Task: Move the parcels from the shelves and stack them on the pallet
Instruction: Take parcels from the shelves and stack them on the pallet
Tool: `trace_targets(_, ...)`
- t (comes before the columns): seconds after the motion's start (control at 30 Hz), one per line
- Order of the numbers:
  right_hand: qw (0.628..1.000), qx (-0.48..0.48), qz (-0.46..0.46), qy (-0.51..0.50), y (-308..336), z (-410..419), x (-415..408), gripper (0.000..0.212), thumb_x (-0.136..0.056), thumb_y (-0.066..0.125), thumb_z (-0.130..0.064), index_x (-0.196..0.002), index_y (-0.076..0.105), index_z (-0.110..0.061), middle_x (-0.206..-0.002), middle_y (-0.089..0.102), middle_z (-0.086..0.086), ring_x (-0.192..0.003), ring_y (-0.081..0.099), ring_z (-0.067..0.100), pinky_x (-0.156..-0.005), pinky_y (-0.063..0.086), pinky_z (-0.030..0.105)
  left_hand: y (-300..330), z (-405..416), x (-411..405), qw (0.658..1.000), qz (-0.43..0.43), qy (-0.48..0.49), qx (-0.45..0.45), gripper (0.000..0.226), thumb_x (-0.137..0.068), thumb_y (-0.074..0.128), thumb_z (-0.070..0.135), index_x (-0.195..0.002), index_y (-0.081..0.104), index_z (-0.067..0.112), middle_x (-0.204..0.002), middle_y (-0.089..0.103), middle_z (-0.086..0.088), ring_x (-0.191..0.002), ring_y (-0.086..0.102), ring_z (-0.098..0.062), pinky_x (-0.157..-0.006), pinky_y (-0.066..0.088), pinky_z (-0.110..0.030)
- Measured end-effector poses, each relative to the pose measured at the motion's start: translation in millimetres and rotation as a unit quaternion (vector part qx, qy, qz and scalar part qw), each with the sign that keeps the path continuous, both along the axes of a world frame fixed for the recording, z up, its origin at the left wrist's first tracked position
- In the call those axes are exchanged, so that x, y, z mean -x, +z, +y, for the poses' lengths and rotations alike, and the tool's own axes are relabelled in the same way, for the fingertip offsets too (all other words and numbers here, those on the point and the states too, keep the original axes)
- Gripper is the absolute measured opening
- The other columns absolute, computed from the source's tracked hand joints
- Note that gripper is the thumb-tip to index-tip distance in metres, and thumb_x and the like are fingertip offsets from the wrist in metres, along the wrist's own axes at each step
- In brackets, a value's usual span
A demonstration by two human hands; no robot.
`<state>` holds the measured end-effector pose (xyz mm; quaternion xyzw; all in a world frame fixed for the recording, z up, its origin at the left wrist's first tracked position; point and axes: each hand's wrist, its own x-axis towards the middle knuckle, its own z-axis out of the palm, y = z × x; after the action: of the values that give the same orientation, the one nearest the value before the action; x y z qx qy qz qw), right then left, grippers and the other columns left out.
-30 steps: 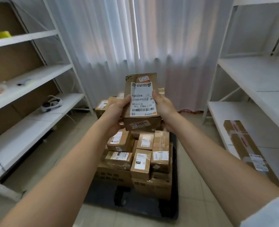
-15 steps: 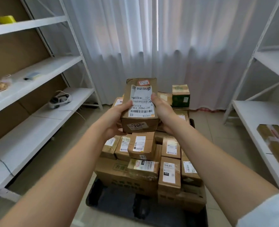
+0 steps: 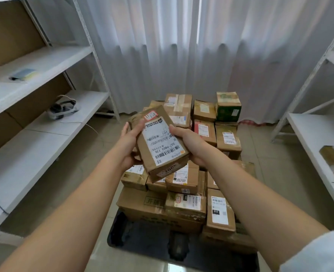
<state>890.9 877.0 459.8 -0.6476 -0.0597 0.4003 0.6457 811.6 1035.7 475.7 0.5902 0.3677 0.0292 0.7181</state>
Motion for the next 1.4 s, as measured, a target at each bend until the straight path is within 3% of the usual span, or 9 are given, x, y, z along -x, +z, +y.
trace_targets(0.1,0.996,0.084,-0.016,0.014,-11.8,17.3,-10.3,0.042,-0.099,0.047,-0.049,-0.126,0.059,-0.019,-0.088,0.074,-0.003,-0.079,0.071,0.013,-0.068,0.055,0.032,-16.4,10.9,-9.3,0.999,0.029,0.044,0.008,0.066,-0.089,0.064,0.049,-0.146,0.033,0.035,-0.112,0.065,-0.010,-0.097,0.063,-0.033,-0.069,0.051,-0.048)
trace_targets(0.2,0.989,0.146,0.001,0.025,-33.4,26.7,-23.6,0.069,-0.089,0.051,-0.066,-0.145,0.041,-0.026,-0.135,0.058,0.008,-0.129,0.048,0.037,-0.099,0.042,0.064,-27.8,22.5,-21.6,0.989,0.051,0.130,0.042,0.063,-0.093,0.063,0.042,-0.144,0.028,0.034,-0.109,0.065,-0.010,-0.099,0.063,-0.035,-0.085,0.048,-0.062)
trace_targets(0.3,0.988,0.132,0.079,0.026,-48.9,34.9,-32.5,0.083,-0.083,0.058,-0.068,-0.149,0.033,-0.024,-0.151,0.035,0.017,-0.133,0.037,0.051,-0.094,0.044,0.068,-36.7,39.1,-32.4,0.980,0.067,0.178,0.050,0.063,-0.095,0.061,0.040,-0.144,0.023,0.032,-0.106,0.062,-0.011,-0.096,0.062,-0.032,-0.093,0.047,-0.066)
trace_targets(0.57,0.984,0.064,0.168,0.005,-71.1,74.2,-40.4,0.046,-0.088,0.067,-0.046,-0.124,0.051,-0.021,-0.114,0.062,0.014,-0.105,0.063,0.041,-0.091,0.050,0.064,-62.5,82.7,-51.3,0.976,0.100,0.168,0.097,0.060,-0.088,0.070,0.040,-0.135,0.034,0.025,-0.107,0.058,-0.012,-0.090,0.059,-0.031,-0.074,0.051,-0.062)
trace_targets(0.73,0.979,0.125,0.158,-0.023,-95.5,102.6,-38.4,0.033,-0.090,0.064,-0.044,-0.108,0.059,-0.018,-0.109,0.068,0.013,-0.101,0.066,0.035,-0.095,0.051,0.052,-86.8,118.4,-56.2,0.981,0.157,0.105,0.042,0.053,-0.097,0.059,0.037,-0.140,0.040,0.013,-0.107,0.048,-0.005,-0.124,0.048,-0.034,-0.109,0.035,-0.051)
trace_targets(0.93,0.960,0.148,0.202,-0.124,-139.7,164.8,-17.6,0.031,-0.092,0.064,-0.036,-0.116,0.060,-0.017,-0.101,0.071,0.005,-0.096,0.067,0.023,-0.075,0.054,0.038,-131.7,187.9,-46.0,0.980,0.193,0.013,0.048,0.023,-0.100,0.055,0.031,-0.107,0.052,0.009,-0.087,0.057,-0.005,-0.080,0.055,-0.020,-0.086,0.047,-0.040)
trace_targets(1.07,0.947,0.169,0.200,-0.188,-173.2,197.0,-5.0,0.050,-0.094,0.063,-0.034,-0.137,0.045,-0.016,-0.100,0.073,0.004,-0.086,0.071,0.017,-0.061,0.057,0.029,-172.6,215.9,-44.3,0.974,0.213,-0.022,0.068,0.019,-0.103,0.050,0.025,-0.110,0.053,0.008,-0.087,0.058,-0.007,-0.076,0.054,-0.017,-0.078,0.048,-0.039)
trace_targets(1.17,0.930,0.176,0.204,-0.250,-199.4,200.2,4.7,0.065,-0.095,0.063,-0.027,-0.148,0.026,-0.019,-0.104,0.070,0.006,-0.086,0.070,0.018,-0.066,0.057,0.033,-207.6,219.5,-43.3,0.968,0.234,-0.044,0.084,0.021,-0.104,0.047,0.025,-0.112,0.055,0.007,-0.086,0.061,-0.007,-0.076,0.056,-0.018,-0.064,0.049,-0.035)
trace_targets(1.4,0.913,0.209,0.262,-0.231,-256.5,183.7,26.2,0.022,-0.100,0.048,-0.020,-0.120,0.057,-0.018,-0.104,0.068,0.002,-0.092,0.063,0.020,-0.062,0.049,0.036,-285.8,208.9,-26.4,0.955,0.274,-0.026,0.110,0.027,-0.103,0.049,0.026,-0.120,0.057,0.007,-0.113,0.067,-0.012,-0.076,0.062,-0.019,-0.075,0.050,-0.040)
